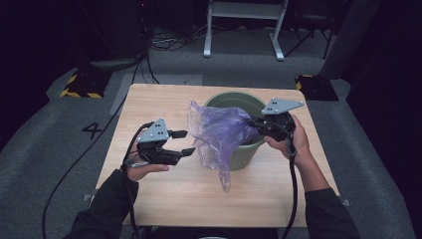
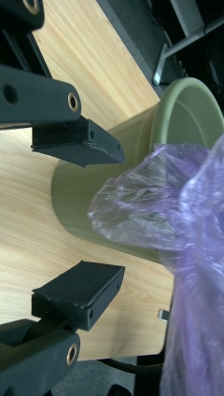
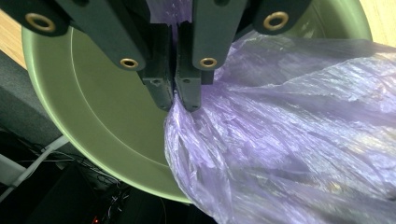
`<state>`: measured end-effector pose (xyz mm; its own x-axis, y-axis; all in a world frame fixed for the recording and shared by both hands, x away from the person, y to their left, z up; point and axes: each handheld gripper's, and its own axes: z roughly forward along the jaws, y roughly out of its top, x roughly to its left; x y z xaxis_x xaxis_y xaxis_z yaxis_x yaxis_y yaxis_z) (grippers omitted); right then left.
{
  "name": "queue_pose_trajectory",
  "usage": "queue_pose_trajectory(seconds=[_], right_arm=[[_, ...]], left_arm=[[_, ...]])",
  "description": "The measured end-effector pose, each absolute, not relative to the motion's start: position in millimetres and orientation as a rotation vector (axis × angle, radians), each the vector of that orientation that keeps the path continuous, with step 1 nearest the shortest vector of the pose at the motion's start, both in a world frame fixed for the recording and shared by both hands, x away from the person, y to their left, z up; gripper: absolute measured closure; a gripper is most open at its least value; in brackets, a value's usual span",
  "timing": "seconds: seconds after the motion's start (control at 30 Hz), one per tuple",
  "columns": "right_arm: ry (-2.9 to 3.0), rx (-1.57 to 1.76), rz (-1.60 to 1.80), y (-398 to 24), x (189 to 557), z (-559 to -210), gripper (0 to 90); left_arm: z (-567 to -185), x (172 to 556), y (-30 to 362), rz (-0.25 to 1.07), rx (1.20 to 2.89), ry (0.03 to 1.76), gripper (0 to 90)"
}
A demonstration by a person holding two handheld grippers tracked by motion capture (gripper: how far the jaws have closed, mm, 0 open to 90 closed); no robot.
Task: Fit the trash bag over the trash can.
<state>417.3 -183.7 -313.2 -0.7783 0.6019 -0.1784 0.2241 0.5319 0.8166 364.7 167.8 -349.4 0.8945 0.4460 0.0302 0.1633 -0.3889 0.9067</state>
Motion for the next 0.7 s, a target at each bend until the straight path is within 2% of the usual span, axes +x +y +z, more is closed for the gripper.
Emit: queue_pose_trajectory(seconds=[0.33,0.37,0.43,0.5,0.53,0.57,0.6,0.67,0.7], right_arm=[[2.346,0.668,1.140,-188.9,415.9,-317.8,81.8],[2.349,0.665,1.141,-188.4,415.4,-318.6,77.5],[2.346,0.666,1.138,-188.0,415.1,-318.9,76.4],[2.340,0.660,1.137,-187.6,414.1,-319.2,70.7],[2.324,0.670,1.139,-187.3,413.2,-318.9,63.5],[2.324,0.670,1.139,-187.3,413.2,-318.9,63.5],[2.317,0.668,1.140,-187.2,411.9,-317.9,54.1],[2.313,0.672,1.138,-187.0,411.3,-317.5,51.0],[2.312,0.676,1.136,-186.6,410.7,-317.0,46.9]], left_arm=[[-344.5,366.4,157.5,0.310,1.920,0.406,35.8],[-344.3,366.2,155.3,0.302,1.919,0.393,35.9],[-344.2,365.3,149.2,0.306,1.932,0.380,35.8],[-344.2,364.8,145.0,0.317,1.936,0.373,37.3],[-344.2,364.8,142.7,0.324,1.941,0.374,39.6],[-344.1,364.8,141.2,0.323,1.941,0.366,39.6],[-344.1,364.1,139.5,0.328,1.939,0.359,46.7],[-343.6,363.2,137.1,0.363,1.948,0.353,48.8],[-343.5,362.6,135.9,0.370,1.945,0.338,54.5]])
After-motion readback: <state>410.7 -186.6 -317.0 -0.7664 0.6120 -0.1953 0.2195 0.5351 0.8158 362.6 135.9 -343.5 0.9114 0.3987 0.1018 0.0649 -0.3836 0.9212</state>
